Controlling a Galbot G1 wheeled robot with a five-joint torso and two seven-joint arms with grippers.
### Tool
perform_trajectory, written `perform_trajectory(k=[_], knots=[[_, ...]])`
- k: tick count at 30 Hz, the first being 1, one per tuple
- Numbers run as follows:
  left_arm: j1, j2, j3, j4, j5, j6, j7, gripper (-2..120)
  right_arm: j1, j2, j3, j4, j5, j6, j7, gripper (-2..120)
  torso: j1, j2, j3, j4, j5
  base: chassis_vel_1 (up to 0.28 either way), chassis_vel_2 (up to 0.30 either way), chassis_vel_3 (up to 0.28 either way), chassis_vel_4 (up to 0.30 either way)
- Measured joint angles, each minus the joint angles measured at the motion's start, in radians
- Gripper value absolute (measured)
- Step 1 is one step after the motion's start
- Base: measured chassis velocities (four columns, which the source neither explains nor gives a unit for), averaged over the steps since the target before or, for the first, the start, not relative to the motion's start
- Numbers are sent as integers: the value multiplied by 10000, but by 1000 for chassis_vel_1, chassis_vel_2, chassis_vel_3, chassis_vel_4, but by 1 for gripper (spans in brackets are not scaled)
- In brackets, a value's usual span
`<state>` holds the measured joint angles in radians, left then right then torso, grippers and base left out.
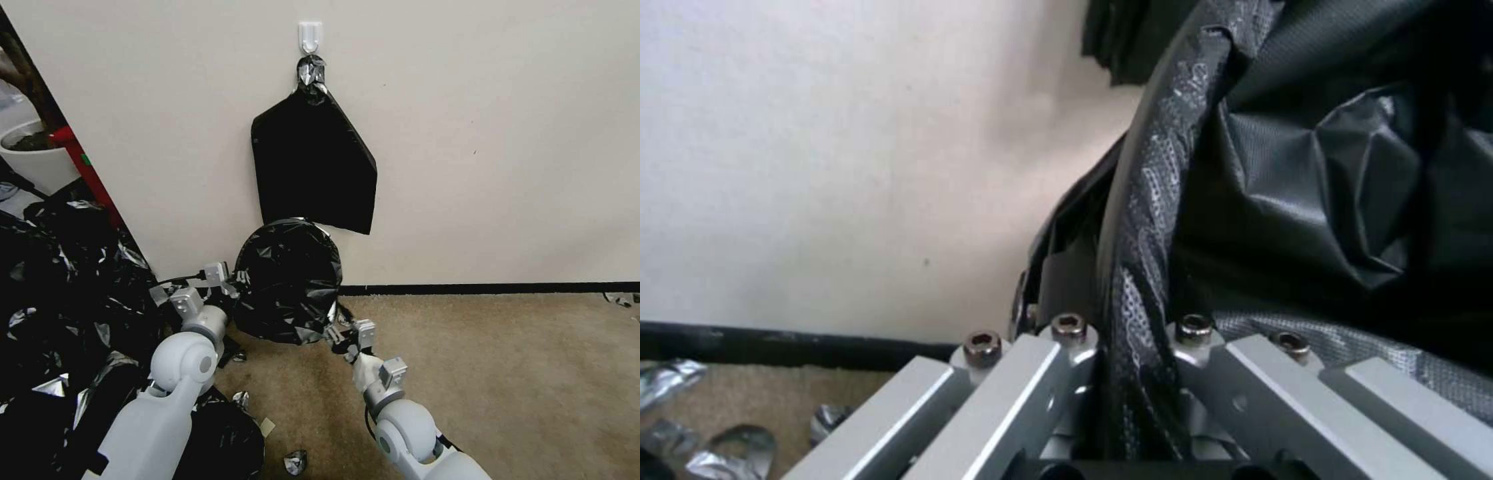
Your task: Place a trash bag onto the trash bin.
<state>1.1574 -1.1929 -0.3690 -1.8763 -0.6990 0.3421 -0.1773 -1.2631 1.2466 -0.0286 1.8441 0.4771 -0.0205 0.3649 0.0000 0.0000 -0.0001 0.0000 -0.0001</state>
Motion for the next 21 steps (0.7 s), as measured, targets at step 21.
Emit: perform_trajectory(k=[21], knots=[[212,-111,89,126,821,-32,-180,3,-993,-981,169,1677,-35,871,46,100,0,0,0,1,1,0,0,0,0]])
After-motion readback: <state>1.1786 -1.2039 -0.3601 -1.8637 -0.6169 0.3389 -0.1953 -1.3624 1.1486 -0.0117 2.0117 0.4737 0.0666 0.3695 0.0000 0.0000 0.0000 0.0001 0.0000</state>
